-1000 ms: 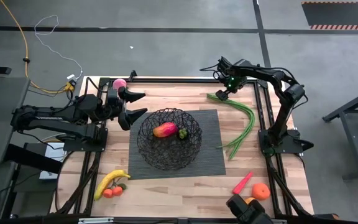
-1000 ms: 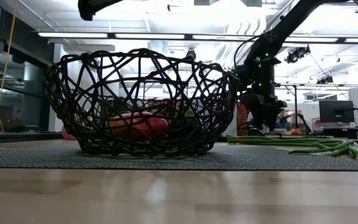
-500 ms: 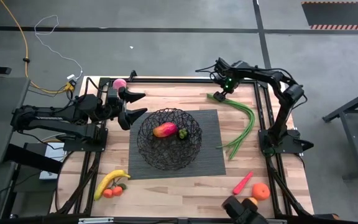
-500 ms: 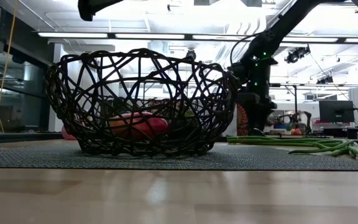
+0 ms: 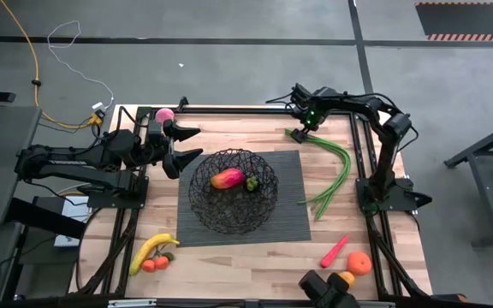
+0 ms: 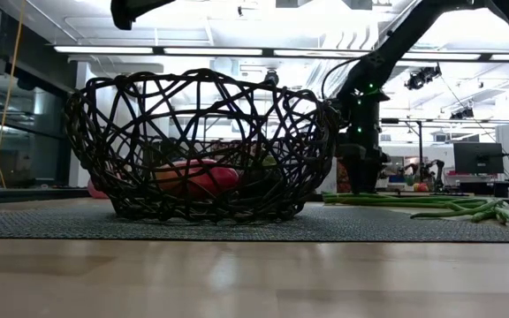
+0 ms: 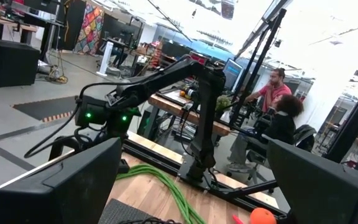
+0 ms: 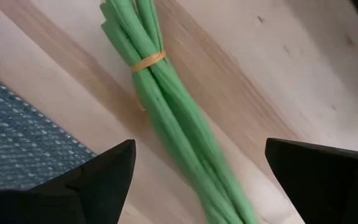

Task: Build produce basket
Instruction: Put the green beans into the black mesh basket

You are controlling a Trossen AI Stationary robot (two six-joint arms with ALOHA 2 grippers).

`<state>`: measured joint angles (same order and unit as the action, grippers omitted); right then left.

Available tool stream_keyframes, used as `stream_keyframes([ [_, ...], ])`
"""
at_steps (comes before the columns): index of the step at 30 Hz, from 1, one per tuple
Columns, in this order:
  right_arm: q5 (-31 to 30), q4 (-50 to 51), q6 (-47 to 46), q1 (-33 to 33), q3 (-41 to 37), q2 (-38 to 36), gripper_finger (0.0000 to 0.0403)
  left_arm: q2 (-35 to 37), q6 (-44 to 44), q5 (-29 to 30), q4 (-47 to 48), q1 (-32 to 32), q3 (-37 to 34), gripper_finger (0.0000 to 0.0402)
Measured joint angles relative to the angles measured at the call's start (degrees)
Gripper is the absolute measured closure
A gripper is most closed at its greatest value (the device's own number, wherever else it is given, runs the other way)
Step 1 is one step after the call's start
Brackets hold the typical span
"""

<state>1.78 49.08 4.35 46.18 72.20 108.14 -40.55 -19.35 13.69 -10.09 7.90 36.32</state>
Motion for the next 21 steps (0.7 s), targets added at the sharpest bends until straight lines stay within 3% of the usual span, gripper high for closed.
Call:
stream_keyframes([
  [6, -6.1, -1.3, -1.8, -0.9, 0.0, 0.0, 0.0061, 0.0, 0.0, 0.0, 0.0, 0.0, 0.0, 0.0012],
  [21, -1.8, -0.9, -4.1, -1.2, 0.0, 3.1, 0.0061, 0.0, 0.0, 0.0, 0.0, 0.0, 0.0, 0.0012],
])
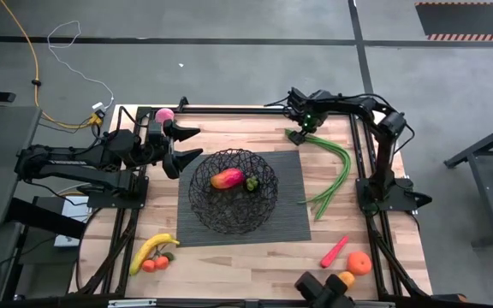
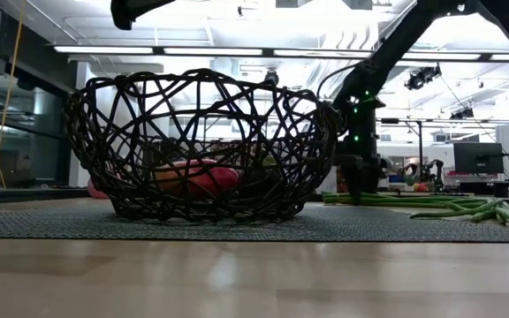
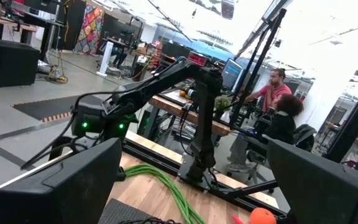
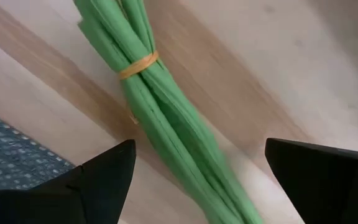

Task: Build produce basket
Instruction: Put the green beans into the black mesh basket

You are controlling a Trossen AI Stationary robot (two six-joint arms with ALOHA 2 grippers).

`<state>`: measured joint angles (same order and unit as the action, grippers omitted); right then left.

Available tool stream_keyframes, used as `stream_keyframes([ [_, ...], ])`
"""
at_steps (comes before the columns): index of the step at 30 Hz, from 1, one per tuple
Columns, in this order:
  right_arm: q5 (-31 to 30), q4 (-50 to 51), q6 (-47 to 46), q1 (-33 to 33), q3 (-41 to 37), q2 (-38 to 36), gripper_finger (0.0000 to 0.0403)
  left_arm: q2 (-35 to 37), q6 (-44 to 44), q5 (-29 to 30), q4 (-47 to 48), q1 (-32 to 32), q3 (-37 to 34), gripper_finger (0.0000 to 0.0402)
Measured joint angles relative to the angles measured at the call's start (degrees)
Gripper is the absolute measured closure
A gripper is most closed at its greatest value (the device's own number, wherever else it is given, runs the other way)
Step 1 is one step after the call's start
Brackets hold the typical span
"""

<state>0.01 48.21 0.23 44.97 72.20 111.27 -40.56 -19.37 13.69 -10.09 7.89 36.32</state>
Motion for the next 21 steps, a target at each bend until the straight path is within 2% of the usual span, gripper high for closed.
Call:
stream_keyframes([
  [17, -1.3, 0.2, -2.9, -0.1, 0.0, 0.5, 0.0061, 0.0, 0.0, 0.0, 0.0, 0.0, 0.0, 0.0012],
  [21, -1.5, 0.1, -3.3, -0.1, 0.0, 0.5, 0.0085, 0.0, 0.0, 0.0, 0.0, 0.0, 0.0, 0.0012],
])
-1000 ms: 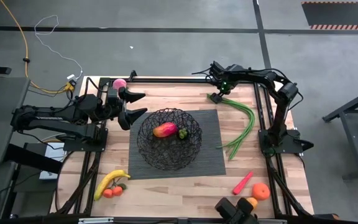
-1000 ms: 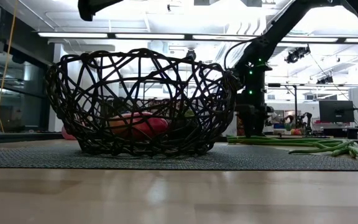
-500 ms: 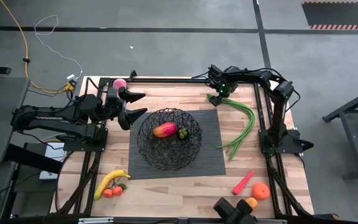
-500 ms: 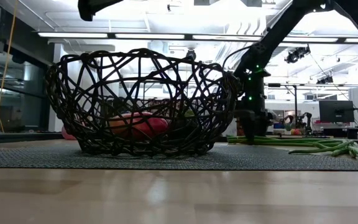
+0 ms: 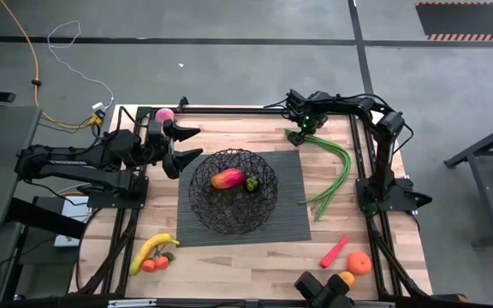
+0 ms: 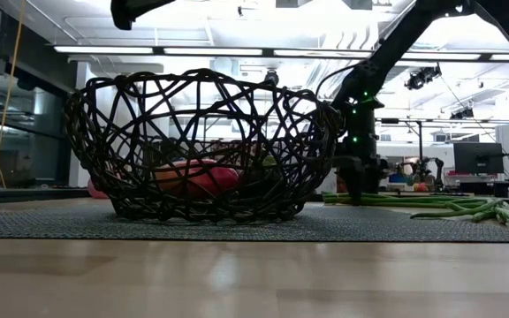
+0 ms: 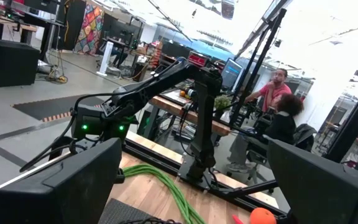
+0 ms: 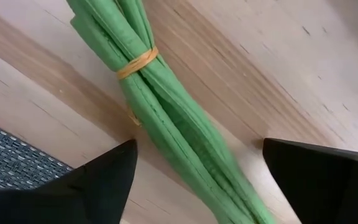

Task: Build produce basket
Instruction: Put the green beans into the black mesh basket

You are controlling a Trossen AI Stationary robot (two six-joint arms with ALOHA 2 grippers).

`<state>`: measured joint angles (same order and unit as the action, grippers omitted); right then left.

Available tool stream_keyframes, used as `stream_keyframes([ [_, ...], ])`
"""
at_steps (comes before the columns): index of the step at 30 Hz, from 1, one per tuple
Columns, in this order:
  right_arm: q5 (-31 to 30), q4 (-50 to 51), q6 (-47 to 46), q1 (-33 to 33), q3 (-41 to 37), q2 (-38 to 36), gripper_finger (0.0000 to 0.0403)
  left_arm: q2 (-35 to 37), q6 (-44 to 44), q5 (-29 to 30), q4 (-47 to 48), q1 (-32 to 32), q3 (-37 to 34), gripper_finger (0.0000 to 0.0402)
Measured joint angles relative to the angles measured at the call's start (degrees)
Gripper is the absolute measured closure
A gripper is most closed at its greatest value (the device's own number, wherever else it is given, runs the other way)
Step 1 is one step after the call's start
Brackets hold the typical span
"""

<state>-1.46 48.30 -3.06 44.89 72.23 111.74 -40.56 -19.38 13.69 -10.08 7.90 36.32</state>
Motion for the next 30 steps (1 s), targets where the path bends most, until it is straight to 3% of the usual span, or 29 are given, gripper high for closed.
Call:
stream_keyframes([
  [5, -1.0, -0.2, -1.4, 0.0, 0.0, 0.0, 0.0176, 0.0, 0.0, 0.0, 0.0, 0.0, 0.0, 0.0012],
  [12, -5.4, 3.1, -3.4, 0.1, 0.0, -0.2, 0.0371, 0.0, 0.0, 0.0, 0.0, 0.0, 0.0, 0.0012],
  [13, -5.4, 4.0, -2.8, 0.1, 0.0, -0.6, 0.0384, 0.0, 0.0, 0.0, 0.0, 0.0, 0.0, 0.0012],
  [20, -6.6, 6.1, -4.2, 0.1, -0.1, -10.3, 0.0385, 0.0, 2.0, 0.0, 0.0, 0.0, 0.0, 0.0012],
  [30, 1.8, -5.3, -14.0, -6.3, -0.1, -34.0, 0.0399, 0.0, 2.6, 0.0, -0.5, 0.0, 0.0, 0.0012],
])
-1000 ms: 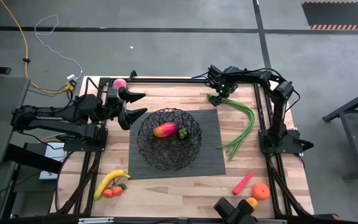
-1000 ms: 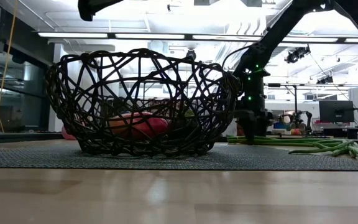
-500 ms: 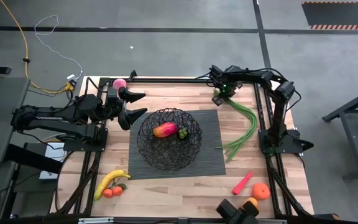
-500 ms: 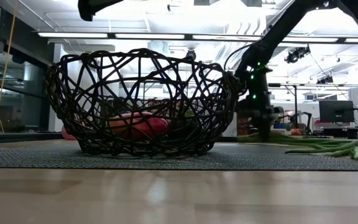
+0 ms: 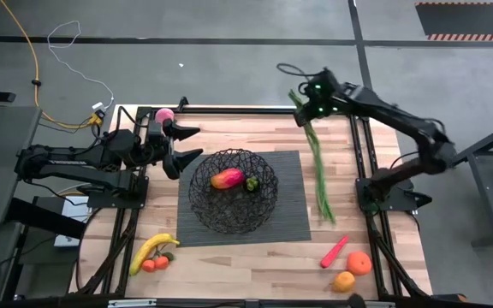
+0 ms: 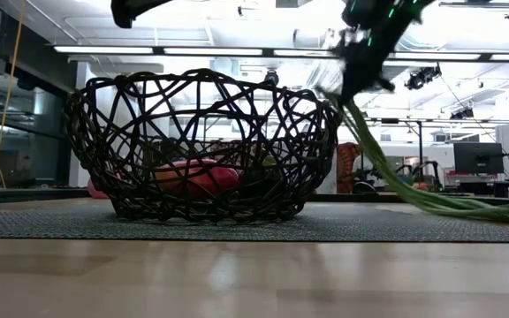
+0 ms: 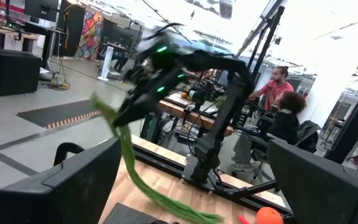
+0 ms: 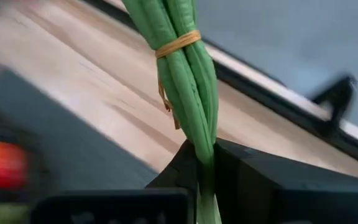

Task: Build produce basket
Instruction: Put the green beans into the black mesh basket

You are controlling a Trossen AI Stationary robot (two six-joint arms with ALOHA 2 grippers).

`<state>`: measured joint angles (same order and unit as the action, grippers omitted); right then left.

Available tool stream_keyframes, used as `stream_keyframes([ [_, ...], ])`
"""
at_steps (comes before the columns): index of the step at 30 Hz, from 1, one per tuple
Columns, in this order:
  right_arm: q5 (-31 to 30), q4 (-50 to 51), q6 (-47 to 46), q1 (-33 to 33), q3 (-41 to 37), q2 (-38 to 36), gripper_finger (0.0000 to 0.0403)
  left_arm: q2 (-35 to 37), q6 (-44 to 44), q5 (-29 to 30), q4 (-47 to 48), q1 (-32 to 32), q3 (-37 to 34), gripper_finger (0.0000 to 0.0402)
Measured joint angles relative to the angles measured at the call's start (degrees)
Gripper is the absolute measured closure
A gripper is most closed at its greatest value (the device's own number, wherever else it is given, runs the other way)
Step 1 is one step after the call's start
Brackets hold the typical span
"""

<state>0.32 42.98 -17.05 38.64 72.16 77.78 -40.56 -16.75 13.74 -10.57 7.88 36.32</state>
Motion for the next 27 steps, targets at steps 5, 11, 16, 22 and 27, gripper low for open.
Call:
stream_keyframes([
  [5, 0.7, -3.4, -6.3, -6.0, 0.1, -9.2, 0.04, -1.2, 1.6, 0.2, 0.0, 0.0, 2.6, 0.0012],
  [11, 0.6, -5.6, -12.9, -12.2, 2.3, -13.8, 0.0401, -7.4, 7.8, -2.8, 0.8, 2.1, 10.9, 0.0012],
  [16, 0.2, -6.0, -12.5, -17.1, 9.9, -11.9, 0.0402, -14.9, 10.4, -9.4, 4.6, 5.8, 18.8, 0.0012],
  [22, 0.2, -6.0, -11.0, -21.6, 20.0, -8.0, 0.0402, -23.0, 13.5, -17.0, 4.5, 8.0, 25.0, 0.0012],
  [27, 4.8, -5.9, -10.5, -25.9, 26.8, -4.0, 0.0402, -26.7, 17.3, -17.9, 4.6, 7.9, 27.8, 0.0012],
])
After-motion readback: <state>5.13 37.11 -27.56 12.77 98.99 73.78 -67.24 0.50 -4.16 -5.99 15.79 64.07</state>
